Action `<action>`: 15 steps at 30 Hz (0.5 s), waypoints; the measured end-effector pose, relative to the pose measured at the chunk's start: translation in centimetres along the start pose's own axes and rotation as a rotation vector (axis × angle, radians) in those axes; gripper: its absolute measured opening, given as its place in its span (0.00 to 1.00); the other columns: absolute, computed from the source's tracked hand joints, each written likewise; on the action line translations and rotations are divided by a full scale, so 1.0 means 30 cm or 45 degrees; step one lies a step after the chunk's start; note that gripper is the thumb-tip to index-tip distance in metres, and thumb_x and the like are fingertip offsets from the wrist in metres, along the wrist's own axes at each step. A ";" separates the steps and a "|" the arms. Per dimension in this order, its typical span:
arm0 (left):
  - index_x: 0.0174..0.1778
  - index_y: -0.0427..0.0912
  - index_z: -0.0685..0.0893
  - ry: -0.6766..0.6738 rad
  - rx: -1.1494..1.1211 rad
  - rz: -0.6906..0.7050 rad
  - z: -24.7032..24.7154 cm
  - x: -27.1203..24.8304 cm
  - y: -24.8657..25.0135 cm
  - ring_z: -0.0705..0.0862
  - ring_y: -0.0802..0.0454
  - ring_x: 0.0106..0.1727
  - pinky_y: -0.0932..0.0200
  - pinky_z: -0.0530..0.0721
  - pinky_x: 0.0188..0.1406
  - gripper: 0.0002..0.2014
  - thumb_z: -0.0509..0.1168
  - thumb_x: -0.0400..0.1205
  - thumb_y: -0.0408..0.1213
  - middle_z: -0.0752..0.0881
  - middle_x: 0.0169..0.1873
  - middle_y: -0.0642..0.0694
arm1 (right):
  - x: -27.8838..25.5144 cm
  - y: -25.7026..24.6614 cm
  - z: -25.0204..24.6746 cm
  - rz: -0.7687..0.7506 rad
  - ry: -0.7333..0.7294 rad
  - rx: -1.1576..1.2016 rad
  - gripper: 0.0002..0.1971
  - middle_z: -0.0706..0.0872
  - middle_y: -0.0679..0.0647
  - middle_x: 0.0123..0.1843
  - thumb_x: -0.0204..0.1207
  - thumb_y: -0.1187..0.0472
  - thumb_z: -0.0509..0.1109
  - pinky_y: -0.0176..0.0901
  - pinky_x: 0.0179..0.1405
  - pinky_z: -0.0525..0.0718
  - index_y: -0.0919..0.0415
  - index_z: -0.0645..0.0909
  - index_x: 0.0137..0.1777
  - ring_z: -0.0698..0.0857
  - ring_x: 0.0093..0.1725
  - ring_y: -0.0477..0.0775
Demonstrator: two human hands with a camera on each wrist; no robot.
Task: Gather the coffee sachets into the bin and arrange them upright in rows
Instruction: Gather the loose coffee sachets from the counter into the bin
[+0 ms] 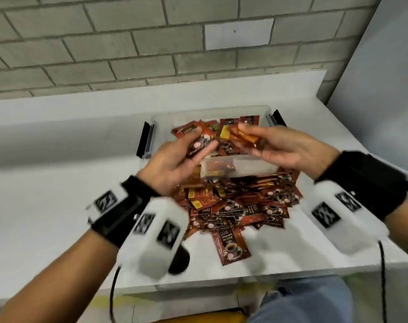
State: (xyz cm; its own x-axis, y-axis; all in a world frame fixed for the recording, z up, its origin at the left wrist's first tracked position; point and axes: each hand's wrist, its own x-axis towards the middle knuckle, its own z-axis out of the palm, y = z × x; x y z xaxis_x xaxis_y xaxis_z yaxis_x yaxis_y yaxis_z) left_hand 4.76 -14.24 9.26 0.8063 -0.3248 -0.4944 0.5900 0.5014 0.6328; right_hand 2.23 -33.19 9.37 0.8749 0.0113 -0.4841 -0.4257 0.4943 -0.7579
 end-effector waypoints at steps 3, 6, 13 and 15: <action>0.47 0.31 0.78 -0.087 0.111 -0.087 0.023 0.115 0.040 0.84 0.30 0.48 0.47 0.86 0.43 0.13 0.62 0.84 0.40 0.83 0.47 0.26 | 0.071 -0.034 -0.015 -0.021 0.065 -0.116 0.22 0.85 0.68 0.63 0.77 0.60 0.69 0.54 0.45 0.91 0.69 0.76 0.68 0.87 0.58 0.61; 0.65 0.30 0.71 -0.071 0.160 -0.190 -0.004 0.166 0.042 0.77 0.24 0.65 0.42 0.84 0.45 0.21 0.63 0.83 0.42 0.76 0.62 0.19 | 0.121 -0.026 -0.068 0.035 0.136 -0.175 0.25 0.76 0.73 0.70 0.78 0.59 0.69 0.59 0.69 0.79 0.67 0.71 0.72 0.80 0.69 0.62; 0.58 0.30 0.79 0.042 0.218 -0.072 -0.146 0.070 0.061 0.86 0.37 0.55 0.48 0.91 0.41 0.10 0.64 0.83 0.30 0.83 0.58 0.30 | 0.050 -0.037 -0.147 -0.007 0.148 -0.198 0.08 0.85 0.66 0.61 0.83 0.65 0.63 0.46 0.44 0.91 0.67 0.79 0.57 0.87 0.56 0.60; 0.54 0.36 0.83 0.138 0.362 0.003 -0.247 0.023 0.062 0.87 0.47 0.49 0.56 0.91 0.38 0.07 0.65 0.82 0.31 0.87 0.50 0.41 | -0.007 -0.027 -0.191 0.000 0.165 -0.241 0.09 0.91 0.61 0.51 0.81 0.63 0.65 0.45 0.44 0.91 0.64 0.81 0.57 0.89 0.52 0.55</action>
State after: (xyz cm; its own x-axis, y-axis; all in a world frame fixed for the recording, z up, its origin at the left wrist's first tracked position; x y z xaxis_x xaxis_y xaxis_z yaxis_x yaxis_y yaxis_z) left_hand 6.12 -7.58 5.68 0.8075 -0.2284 -0.5438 0.5886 0.2527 0.7679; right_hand 1.06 -38.58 7.58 0.8430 -0.1063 -0.5272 -0.4724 0.3223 -0.8203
